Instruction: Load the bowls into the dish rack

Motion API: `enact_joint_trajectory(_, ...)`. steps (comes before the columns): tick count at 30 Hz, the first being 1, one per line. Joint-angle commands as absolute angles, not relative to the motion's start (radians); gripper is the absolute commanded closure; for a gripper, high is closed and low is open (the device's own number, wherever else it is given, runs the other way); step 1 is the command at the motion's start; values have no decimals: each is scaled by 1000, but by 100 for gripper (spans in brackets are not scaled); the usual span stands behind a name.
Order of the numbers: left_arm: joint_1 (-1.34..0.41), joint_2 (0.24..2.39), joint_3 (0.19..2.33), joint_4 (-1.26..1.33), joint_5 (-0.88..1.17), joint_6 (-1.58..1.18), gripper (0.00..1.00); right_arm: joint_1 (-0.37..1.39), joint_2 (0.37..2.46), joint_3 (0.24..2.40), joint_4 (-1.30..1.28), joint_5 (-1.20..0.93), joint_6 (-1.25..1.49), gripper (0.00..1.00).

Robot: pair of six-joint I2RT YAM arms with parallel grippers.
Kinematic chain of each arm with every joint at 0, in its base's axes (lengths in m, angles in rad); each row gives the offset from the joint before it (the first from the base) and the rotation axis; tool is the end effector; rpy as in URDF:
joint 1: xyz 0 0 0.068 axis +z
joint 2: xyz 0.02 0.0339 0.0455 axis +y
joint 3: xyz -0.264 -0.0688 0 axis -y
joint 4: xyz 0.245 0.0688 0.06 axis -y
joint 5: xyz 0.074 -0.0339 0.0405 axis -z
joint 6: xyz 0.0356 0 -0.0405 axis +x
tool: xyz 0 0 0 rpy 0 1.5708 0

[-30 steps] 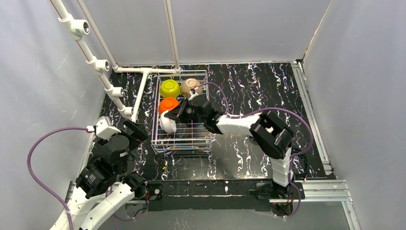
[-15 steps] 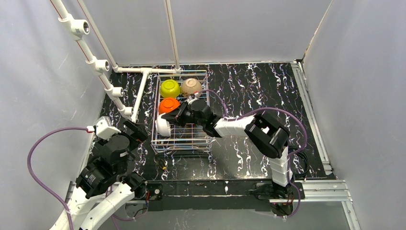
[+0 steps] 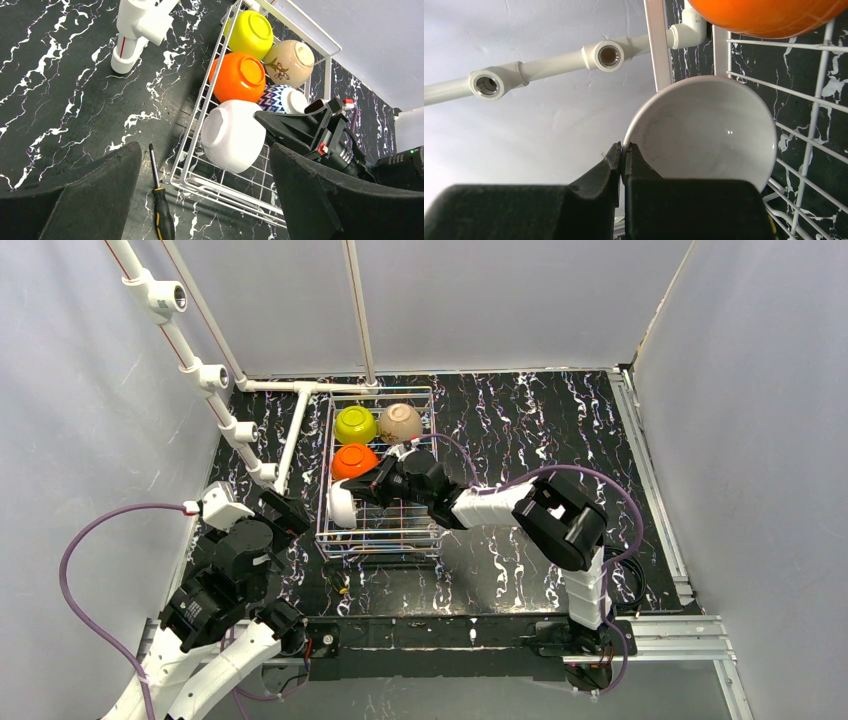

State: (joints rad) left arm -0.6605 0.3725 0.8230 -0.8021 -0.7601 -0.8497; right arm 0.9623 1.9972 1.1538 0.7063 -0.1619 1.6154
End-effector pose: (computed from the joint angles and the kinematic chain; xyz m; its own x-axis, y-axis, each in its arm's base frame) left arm 0.0642 -0.0188 0.3359 -0.1299 -0.5884 -0.7980 -0.2479 0.7986 -0.5485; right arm 0.2497 0.3684 0.1958 -0.8967 0.4377 0.0662 0.1182 0.0927 0.9886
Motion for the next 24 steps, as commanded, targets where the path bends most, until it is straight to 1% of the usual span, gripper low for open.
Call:
enact_joint_trajectory(1,-664,390,816,-815,-804,-862,2,957,1981,1081,595,-134,1600,89)
enact_joint_trajectory(6,-664,391,815,-814,-803,-864,2,949,1971,1057,572,-133,1580,81)
enact_joint_trajectory(10,-664,394,816,-813,-803,-861,2,947,1967,1046,562,-132,1568,73)
enact_joint_trajectory(15,-664,396,816,-813,-802,-862,2,947,1950,1043,537,-120,1545,68)
enact_joint_trajectory(22,-664,396,816,-810,-801,-862,2,943,1900,1032,518,-82,1514,56)
enact_joint_trajectory(24,-664,397,816,-808,-799,-861,2,940,1887,1030,517,-73,1507,54)
